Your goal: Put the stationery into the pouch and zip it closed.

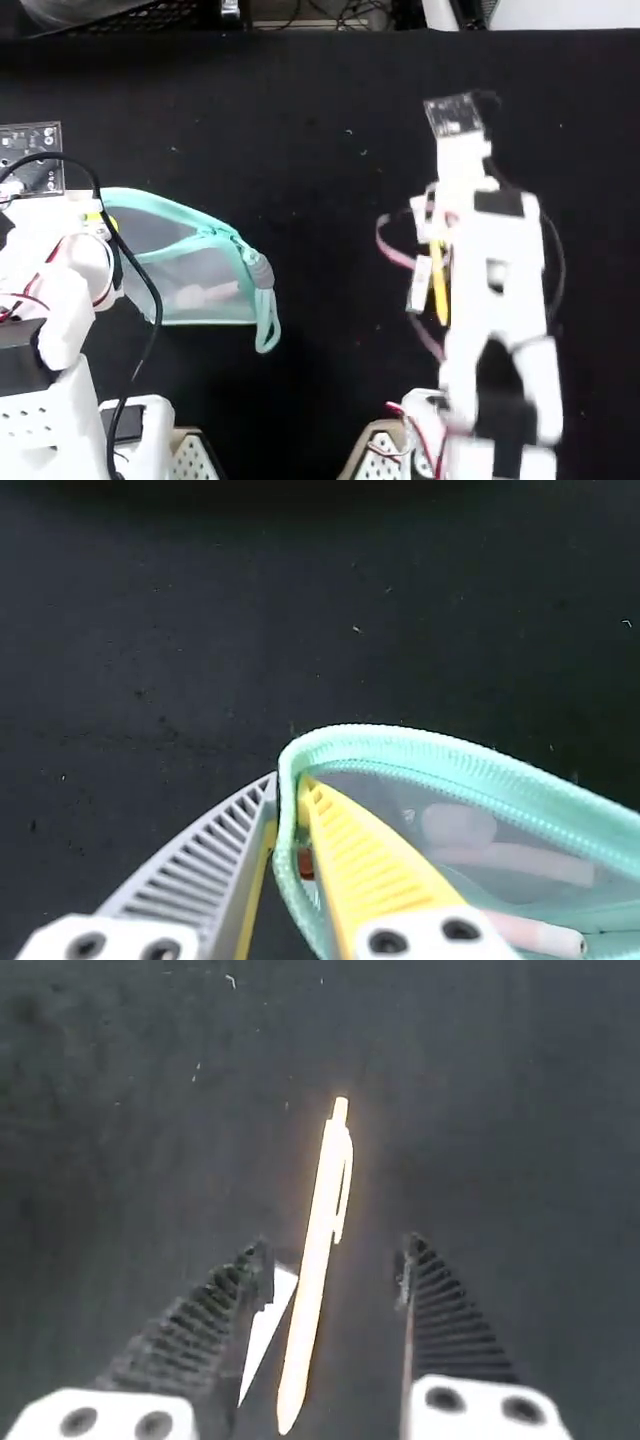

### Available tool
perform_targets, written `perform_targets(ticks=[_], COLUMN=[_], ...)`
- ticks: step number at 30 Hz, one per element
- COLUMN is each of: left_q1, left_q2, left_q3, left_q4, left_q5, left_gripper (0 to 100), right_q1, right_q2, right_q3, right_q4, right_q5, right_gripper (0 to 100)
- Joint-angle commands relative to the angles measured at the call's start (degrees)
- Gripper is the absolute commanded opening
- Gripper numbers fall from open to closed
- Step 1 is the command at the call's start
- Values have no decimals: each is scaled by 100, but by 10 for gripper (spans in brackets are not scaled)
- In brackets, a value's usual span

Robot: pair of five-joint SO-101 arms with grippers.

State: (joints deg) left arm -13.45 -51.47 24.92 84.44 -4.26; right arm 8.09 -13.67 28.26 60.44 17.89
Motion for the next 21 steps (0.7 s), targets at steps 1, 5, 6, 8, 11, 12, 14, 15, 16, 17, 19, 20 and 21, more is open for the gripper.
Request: perform_targets(ticks=[1,5,6,8,11,12,14,15,16,17,19,20,21], left_q1=[66,75,75,75,75,75,75,75,75,75,75,75,75], left_q2=[440,440,440,440,440,440,440,440,440,440,448,448,466], left_q3=[840,831,831,831,822,813,804,804,796,796,796,796,796], left_q4=[158,167,167,167,167,167,167,167,167,167,167,167,167], left_q5=[-9,0,0,0,9,9,9,9,9,9,9,9,9], left_gripper=[30,30,30,30,30,30,30,30,30,30,30,30,30], right_q1=[53,97,141,193,281,290,299,299,281,273,264,264,264], right_q2=[1490,2809,3081,3565,4207,4391,4716,4848,4963,5051,5156,5156,5156], right_q3=[-1429,-2519,-2756,-3196,-3749,-3881,-4057,-4110,-4163,-4198,-4295,-4312,-4321], right_q4=[229,475,501,492,501,501,510,536,571,580,589,589,589], right_q5=[202,404,440,475,475,475,475,475,475,475,475,475,475], right_gripper=[205,205,205,205,205,205,204,204,204,204,204,204,201])
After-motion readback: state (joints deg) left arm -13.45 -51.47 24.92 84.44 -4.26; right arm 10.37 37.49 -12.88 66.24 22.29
